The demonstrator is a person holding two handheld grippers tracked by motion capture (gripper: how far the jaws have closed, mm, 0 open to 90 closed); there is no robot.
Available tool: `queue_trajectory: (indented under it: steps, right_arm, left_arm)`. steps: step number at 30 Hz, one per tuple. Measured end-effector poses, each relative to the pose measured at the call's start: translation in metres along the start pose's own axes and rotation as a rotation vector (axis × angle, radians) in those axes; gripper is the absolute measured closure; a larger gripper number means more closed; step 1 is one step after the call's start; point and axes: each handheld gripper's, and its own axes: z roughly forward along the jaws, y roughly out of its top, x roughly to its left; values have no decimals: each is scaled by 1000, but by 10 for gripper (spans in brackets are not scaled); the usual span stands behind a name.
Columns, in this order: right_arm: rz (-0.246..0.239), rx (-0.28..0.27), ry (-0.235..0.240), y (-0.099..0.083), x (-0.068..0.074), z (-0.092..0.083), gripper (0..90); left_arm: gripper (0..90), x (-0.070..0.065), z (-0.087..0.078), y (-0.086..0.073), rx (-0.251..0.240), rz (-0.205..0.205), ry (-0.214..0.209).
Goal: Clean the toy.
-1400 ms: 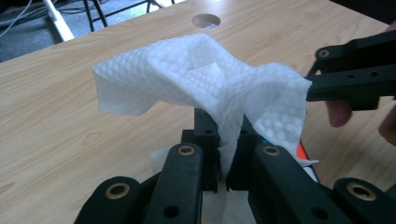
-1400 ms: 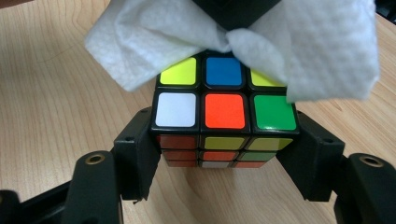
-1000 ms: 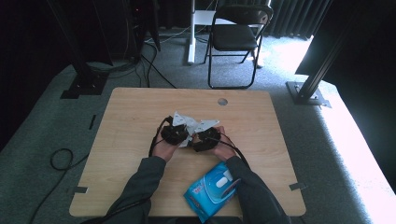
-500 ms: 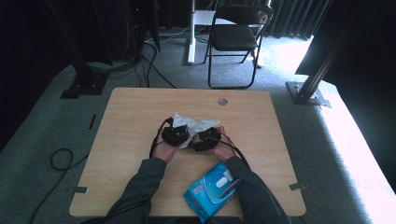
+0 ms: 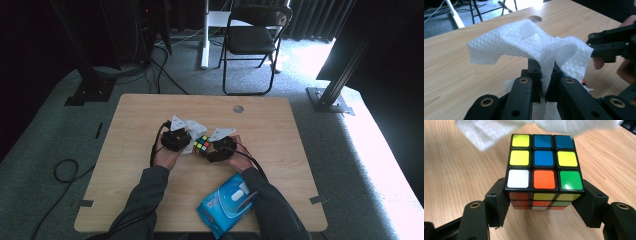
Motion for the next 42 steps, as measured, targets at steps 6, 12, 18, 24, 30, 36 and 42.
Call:
queue_trajectory:
  steps: [6, 12, 18, 24, 30, 36, 42]
  right_arm:
    - [-2, 0, -2, 0, 0, 0, 343]
    - [0, 1, -6, 0, 0, -1, 343]
    - [-4, -6, -1, 0, 1, -1, 343]
    - [-7, -9, 0, 0, 1, -1, 343]
    - [-8, -10, 1, 0, 2, -1, 343]
    - [-10, -11, 0, 1, 2, -1, 343]
    - [-9, -14, -1, 1, 2, -2, 343]
  left_arm:
    - [856, 10, -4, -4, -3, -24, 18]
    - [856, 13, -4, -9, 3, -32, 9]
    - [856, 13, 0, -14, 24, -33, -8]
    - [856, 13, 3, -16, 38, -35, -10]
    - [856, 14, 6, -19, 59, -34, -9]
    - [856, 14, 10, -23, 81, -29, -7]
    - [856, 14, 14, -27, 102, -22, -8]
